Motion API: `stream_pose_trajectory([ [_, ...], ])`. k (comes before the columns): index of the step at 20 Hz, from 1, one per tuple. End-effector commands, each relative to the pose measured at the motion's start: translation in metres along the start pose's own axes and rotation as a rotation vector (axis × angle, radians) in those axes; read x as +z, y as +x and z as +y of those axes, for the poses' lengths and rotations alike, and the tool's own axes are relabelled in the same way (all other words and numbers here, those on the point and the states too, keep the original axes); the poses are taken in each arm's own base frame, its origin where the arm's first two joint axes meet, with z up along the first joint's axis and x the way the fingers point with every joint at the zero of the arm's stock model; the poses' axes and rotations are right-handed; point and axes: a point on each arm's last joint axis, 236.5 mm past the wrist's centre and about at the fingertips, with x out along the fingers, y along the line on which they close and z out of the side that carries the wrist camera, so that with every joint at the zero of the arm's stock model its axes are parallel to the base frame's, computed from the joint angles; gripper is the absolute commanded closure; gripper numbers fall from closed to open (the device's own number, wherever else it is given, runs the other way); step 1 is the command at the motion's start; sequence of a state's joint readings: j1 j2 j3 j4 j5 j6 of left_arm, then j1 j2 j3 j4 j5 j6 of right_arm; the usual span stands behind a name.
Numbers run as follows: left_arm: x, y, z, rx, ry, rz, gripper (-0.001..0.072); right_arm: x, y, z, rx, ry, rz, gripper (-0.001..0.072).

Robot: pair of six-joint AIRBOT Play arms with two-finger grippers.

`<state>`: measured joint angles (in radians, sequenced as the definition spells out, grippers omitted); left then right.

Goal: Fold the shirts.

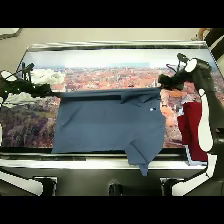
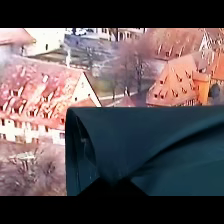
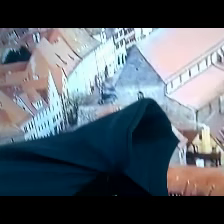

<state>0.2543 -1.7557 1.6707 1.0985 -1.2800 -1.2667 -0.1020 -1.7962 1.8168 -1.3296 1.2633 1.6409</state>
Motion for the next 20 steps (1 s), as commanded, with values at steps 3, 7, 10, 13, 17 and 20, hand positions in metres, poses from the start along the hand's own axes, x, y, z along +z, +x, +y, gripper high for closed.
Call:
stream_pose_trajectory([
  [3,-0.105,-0.004,-0.011,-0.059,-0.067,0.430,0.0676,-0.126,0.004,-0.014,-0.046,-0.013,0.479,0.0668],
  [7,-0.160,0.021,0.003,-0.044,-0.147,0.584,0.0676,-0.148,0.038,-0.017,-0.052,0.073,0.499,0.0668],
  [10,-0.166,0.023,0.005,-0.046,-0.162,0.600,0.0516,-0.127,0.032,-0.016,-0.049,0.092,0.413,0.0614],
  [13,-0.151,-0.001,0.013,-0.021,-0.198,0.526,0.0201,-0.113,-0.018,-0.025,-0.029,0.096,0.384,0.0290],
  [17,-0.178,-0.034,0.025,0.023,-0.296,0.448,0.0204,-0.181,-0.067,-0.055,-0.074,0.144,0.492,0.0284],
  [20,-0.262,-0.019,0.021,0.026,-0.371,0.475,0.0205,-0.240,-0.045,-0.059,-0.068,0.170,0.441,0.0284],
])
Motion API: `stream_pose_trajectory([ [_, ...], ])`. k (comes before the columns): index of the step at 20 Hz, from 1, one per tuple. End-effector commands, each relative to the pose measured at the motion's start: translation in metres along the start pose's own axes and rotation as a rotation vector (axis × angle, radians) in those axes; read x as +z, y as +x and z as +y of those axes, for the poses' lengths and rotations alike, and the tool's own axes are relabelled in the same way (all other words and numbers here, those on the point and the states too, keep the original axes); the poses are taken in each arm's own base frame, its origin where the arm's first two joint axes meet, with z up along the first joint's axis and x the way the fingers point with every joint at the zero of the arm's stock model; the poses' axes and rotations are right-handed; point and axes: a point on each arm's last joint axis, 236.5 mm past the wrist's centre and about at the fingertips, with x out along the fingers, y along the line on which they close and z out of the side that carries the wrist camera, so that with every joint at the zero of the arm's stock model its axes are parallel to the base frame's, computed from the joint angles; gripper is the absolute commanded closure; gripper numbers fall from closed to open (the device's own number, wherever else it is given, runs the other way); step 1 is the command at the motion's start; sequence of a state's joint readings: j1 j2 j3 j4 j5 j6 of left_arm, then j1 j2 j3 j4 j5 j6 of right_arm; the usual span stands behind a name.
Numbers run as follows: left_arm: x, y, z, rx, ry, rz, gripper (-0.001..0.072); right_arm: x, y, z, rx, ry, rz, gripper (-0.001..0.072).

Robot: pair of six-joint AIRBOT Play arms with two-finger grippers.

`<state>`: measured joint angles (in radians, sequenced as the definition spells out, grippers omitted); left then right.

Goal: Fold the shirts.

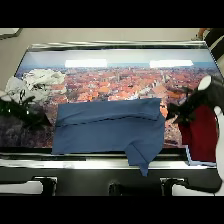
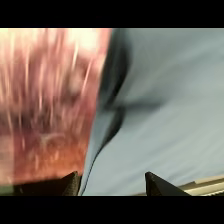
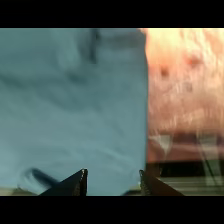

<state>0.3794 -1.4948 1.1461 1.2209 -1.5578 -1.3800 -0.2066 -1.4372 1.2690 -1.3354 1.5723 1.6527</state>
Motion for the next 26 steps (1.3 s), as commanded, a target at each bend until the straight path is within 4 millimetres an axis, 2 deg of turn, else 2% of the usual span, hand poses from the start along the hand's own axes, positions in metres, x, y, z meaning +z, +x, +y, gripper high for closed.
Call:
stream_pose_trajectory([
  [1,-0.062,0.045,0.022,-0.009,-0.053,0.011,0.0205,-0.053,0.042,-0.021,-0.010,0.009,0.002,0.0284],
  [2,-0.077,0.055,0.026,-0.017,-0.047,0.023,0.0209,-0.068,0.052,-0.024,-0.013,-0.014,0.037,0.0284],
  [4,-0.091,0.068,0.032,-0.034,-0.067,0.039,0.0215,-0.087,0.060,-0.027,-0.013,-0.040,0.099,0.0284],
  [6,-0.100,0.076,0.033,-0.042,-0.055,0.061,0.0215,-0.089,0.060,-0.027,-0.013,-0.044,0.107,0.0284],
  [8,-0.093,0.082,0.030,-0.058,-0.069,0.021,0.0221,-0.088,0.060,-0.027,-0.013,-0.052,0.107,0.0284],
  [9,-0.085,0.084,0.025,-0.084,-0.081,-0.012,0.0263,-0.090,0.060,-0.027,-0.012,-0.056,0.114,0.0284],
  [10,-0.078,0.084,0.019,-0.111,-0.093,-0.042,0.0270,-0.092,0.060,-0.027,-0.009,-0.061,0.123,0.0284],
  [11,-0.074,0.085,0.015,-0.129,-0.104,-0.059,0.0340,-0.094,0.060,-0.027,-0.008,-0.062,0.130,0.0283],
  [12,-0.073,0.086,0.012,-0.144,-0.112,-0.064,0.0455,-0.097,0.063,-0.026,-0.003,-0.062,0.140,0.0282],
  [13,-0.075,0.088,0.010,-0.151,-0.114,-0.057,0.0472,-0.103,0.068,-0.023,0.020,-0.062,0.154,0.0267],
  [14,-0.078,0.091,0.010,-0.153,-0.117,-0.047,0.0598,-0.113,0.076,-0.015,0.064,-0.068,0.175,0.0218],
  [15,-0.080,0.092,0.010,-0.154,-0.120,-0.043,0.0675,-0.122,0.087,-0.006,0.119,-0.064,0.192,0.0215],
  [17,-0.080,0.092,0.010,-0.154,-0.119,-0.043,0.0675,-0.121,0.108,0.001,0.167,-0.040,0.155,0.0220],
  [19,-0.082,0.091,0.009,-0.156,-0.117,-0.040,0.0675,-0.130,0.117,0.019,0.260,-0.013,0.170,0.0228],
  [22,-0.083,0.091,0.008,-0.157,-0.113,-0.039,0.0675,-0.135,0.133,0.015,0.259,0.039,0.163,0.0229],
  [23,-0.084,0.091,0.008,-0.158,-0.112,-0.035,0.0675,-0.138,0.138,0.014,0.255,0.057,0.162,0.0251],
  [25,-0.084,0.090,0.008,-0.159,-0.094,-0.034,0.0675,-0.134,0.143,0.009,0.237,0.093,0.141,0.0585],
  [26,-0.082,0.086,0.007,-0.160,-0.076,-0.039,0.0675,-0.130,0.140,0.010,0.238,0.092,0.131,0.0667],
])
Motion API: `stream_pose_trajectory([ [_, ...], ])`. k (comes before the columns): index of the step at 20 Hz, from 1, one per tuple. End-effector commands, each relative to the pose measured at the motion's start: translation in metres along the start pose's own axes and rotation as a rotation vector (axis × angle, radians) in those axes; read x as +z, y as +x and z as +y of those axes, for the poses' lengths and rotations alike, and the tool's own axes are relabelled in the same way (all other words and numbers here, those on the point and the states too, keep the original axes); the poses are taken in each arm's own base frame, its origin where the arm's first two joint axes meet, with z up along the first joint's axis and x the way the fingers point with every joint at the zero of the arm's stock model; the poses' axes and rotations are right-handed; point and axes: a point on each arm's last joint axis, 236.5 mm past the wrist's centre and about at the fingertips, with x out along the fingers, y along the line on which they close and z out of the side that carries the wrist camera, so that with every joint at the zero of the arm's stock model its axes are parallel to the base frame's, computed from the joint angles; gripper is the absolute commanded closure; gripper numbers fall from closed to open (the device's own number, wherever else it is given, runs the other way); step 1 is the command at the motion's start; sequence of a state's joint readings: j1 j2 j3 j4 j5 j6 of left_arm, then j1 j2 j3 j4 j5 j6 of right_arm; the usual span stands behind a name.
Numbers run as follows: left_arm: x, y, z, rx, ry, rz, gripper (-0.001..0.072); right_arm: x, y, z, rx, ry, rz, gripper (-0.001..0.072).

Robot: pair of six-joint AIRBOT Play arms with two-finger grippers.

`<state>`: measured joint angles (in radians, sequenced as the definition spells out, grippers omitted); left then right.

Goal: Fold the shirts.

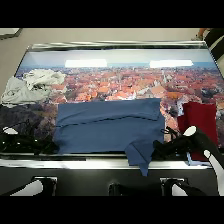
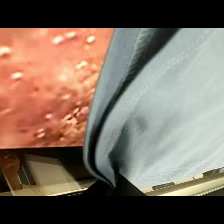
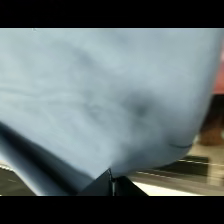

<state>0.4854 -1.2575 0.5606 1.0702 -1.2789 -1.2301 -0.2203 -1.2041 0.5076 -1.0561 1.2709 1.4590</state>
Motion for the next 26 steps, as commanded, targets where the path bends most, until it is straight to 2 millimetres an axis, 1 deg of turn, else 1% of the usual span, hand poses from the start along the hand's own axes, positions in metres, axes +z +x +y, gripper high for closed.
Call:
stream_pose_trajectory([
  [1,0.003,-0.011,-0.006,-0.008,0.043,0.003,0.0675,0.014,-0.002,0.001,-0.001,0.003,-0.064,0.0668],
  [2,0.009,-0.023,-0.013,-0.013,0.071,-0.012,0.0676,0.018,-0.013,0.007,0.000,-0.041,-0.078,0.0668],
  [3,0.019,-0.039,-0.020,-0.005,0.106,-0.048,0.0677,0.022,-0.032,0.016,-0.008,-0.081,-0.098,0.0668],
  [4,0.034,-0.061,-0.029,0.009,0.141,-0.115,0.0678,0.031,-0.054,0.021,-0.036,-0.094,-0.139,0.0668],
  [5,0.050,-0.082,-0.041,0.016,0.161,-0.185,0.0680,0.050,-0.084,0.025,-0.083,-0.105,-0.215,0.0669],
  [6,0.067,-0.103,-0.056,0.018,0.200,-0.247,0.0681,0.073,-0.114,0.031,-0.117,-0.115,-0.316,0.0669],
  [7,0.084,-0.121,-0.070,0.031,0.239,-0.296,0.0680,0.100,-0.144,0.043,-0.127,-0.126,-0.417,0.0669],
  [8,0.101,-0.133,-0.082,0.041,0.270,-0.333,0.0680,0.124,-0.166,0.059,-0.106,-0.140,-0.476,0.0669],
  [9,0.120,-0.141,-0.093,0.044,0.282,-0.361,0.0679,0.144,-0.177,0.075,-0.066,-0.153,-0.494,0.0669],
  [10,0.140,-0.144,-0.103,0.042,0.278,-0.374,0.0679,0.166,-0.184,0.090,-0.025,-0.161,-0.506,0.0669],
  [11,0.159,-0.143,-0.110,0.040,0.283,-0.366,0.0678,0.192,-0.188,0.100,0.008,-0.160,-0.520,0.0669],
  [13,0.193,-0.131,-0.117,0.030,0.251,-0.323,0.0677,0.233,-0.184,0.110,0.054,-0.135,-0.509,0.0668],
  [14,0.205,-0.121,-0.118,0.026,0.237,-0.288,0.0677,0.249,-0.175,0.113,0.073,-0.125,-0.490,0.0668],
  [16,0.220,-0.099,-0.115,0.024,0.227,-0.207,0.0677,0.272,-0.155,0.118,0.091,-0.108,-0.474,0.0667],
  [18,0.228,-0.080,-0.108,0.023,0.212,-0.155,0.0677,0.288,-0.143,0.119,0.098,-0.097,-0.494,0.0666],
  [20,0.230,-0.064,-0.098,0.021,0.180,-0.112,0.0677,0.292,-0.125,0.122,0.088,-0.107,-0.474,0.0662],
  [21,0.230,-0.058,-0.094,0.020,0.169,-0.096,0.0675,0.292,-0.122,0.122,0.080,-0.122,-0.468,0.0657],
  [22,0.230,-0.056,-0.093,0.020,0.167,-0.091,0.0609,0.291,-0.123,0.123,0.079,-0.131,-0.471,0.0595],
  [23,0.231,-0.058,-0.093,0.020,0.167,-0.096,0.0307,0.289,-0.129,0.123,0.076,-0.151,-0.478,0.0399],
  [24,0.232,-0.064,-0.093,0.018,0.169,-0.101,0.0009,0.282,-0.140,0.119,0.051,-0.210,-0.473,0.0097],
  [25,0.230,-0.072,-0.094,0.015,0.175,-0.100,-0.0006,0.274,-0.151,0.106,0.006,-0.255,-0.463,0.0017],
  [26,0.230,-0.082,-0.095,0.014,0.181,-0.106,-0.0006,0.265,-0.161,0.079,-0.078,-0.254,-0.436,0.0014],
])
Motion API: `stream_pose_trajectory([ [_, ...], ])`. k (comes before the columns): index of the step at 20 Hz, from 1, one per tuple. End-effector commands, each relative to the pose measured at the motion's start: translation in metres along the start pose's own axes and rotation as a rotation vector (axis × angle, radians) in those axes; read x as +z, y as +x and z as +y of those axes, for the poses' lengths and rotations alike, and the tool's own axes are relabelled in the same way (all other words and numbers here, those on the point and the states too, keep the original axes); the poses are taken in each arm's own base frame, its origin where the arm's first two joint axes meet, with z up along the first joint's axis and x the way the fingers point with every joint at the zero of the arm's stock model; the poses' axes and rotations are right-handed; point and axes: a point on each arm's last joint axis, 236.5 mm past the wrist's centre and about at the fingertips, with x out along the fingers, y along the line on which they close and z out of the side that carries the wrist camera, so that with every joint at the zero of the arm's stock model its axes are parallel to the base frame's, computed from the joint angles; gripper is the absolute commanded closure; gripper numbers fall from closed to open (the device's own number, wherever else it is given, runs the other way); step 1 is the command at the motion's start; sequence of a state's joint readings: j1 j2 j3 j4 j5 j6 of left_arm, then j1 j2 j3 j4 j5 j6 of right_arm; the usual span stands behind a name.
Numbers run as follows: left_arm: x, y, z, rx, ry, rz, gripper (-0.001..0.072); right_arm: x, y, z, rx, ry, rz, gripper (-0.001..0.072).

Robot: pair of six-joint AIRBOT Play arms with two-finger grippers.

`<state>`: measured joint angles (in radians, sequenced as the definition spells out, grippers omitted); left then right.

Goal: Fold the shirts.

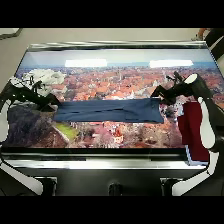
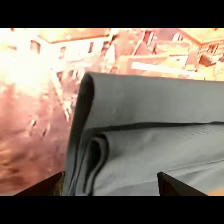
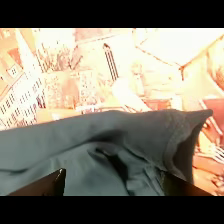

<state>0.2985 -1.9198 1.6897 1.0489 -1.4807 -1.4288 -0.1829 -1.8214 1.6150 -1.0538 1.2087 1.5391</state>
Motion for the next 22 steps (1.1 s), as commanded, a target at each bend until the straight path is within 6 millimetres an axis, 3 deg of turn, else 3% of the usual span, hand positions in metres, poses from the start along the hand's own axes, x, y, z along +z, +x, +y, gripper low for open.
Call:
stream_pose_trajectory([
  [1,0.000,-0.021,-0.001,-0.008,0.006,0.001,-0.0006,-0.022,-0.031,-0.053,-0.148,-0.080,0.101,0.0013],
  [2,0.001,-0.032,-0.004,-0.007,0.016,-0.022,-0.0006,-0.037,-0.033,-0.067,-0.135,-0.033,0.175,0.0013],
  [4,0.000,-0.050,-0.014,-0.002,0.047,-0.063,-0.0006,-0.057,-0.022,-0.067,-0.023,0.061,0.265,0.0013],
  [8,-0.007,-0.086,-0.052,-0.007,0.131,-0.141,-0.0006,-0.062,0.021,-0.034,0.132,0.123,0.302,0.0013],
  [11,-0.017,-0.106,-0.084,0.000,0.219,-0.187,-0.0005,-0.061,0.050,-0.005,0.132,0.147,0.286,0.0020],
  [12,-0.021,-0.108,-0.097,0.001,0.252,-0.196,-0.0005,-0.059,0.057,0.001,0.122,0.150,0.270,0.0043],
  [13,-0.024,-0.106,-0.108,0.000,0.278,-0.194,-0.0005,-0.060,0.059,0.010,0.122,0.148,0.267,0.0254],
  [14,-0.027,-0.098,-0.121,-0.003,0.307,-0.183,-0.0001,-0.060,0.056,0.017,0.122,0.154,0.264,0.0589],
  [15,-0.030,-0.086,-0.134,-0.006,0.335,-0.172,0.0113,-0.060,0.046,0.025,0.126,0.149,0.256,0.0665],
  [17,-0.044,-0.044,-0.164,-0.025,0.394,-0.125,0.0611,-0.054,0.011,0.047,0.144,0.085,0.196,0.0667],
  [18,-0.058,-0.014,-0.185,-0.062,0.421,-0.092,0.0664,-0.054,-0.013,0.060,0.154,0.051,0.169,0.0667],
  [22,-0.109,0.107,-0.270,-0.264,0.388,-0.039,0.0675,-0.069,-0.104,0.107,0.187,-0.017,0.064,0.0667],
])
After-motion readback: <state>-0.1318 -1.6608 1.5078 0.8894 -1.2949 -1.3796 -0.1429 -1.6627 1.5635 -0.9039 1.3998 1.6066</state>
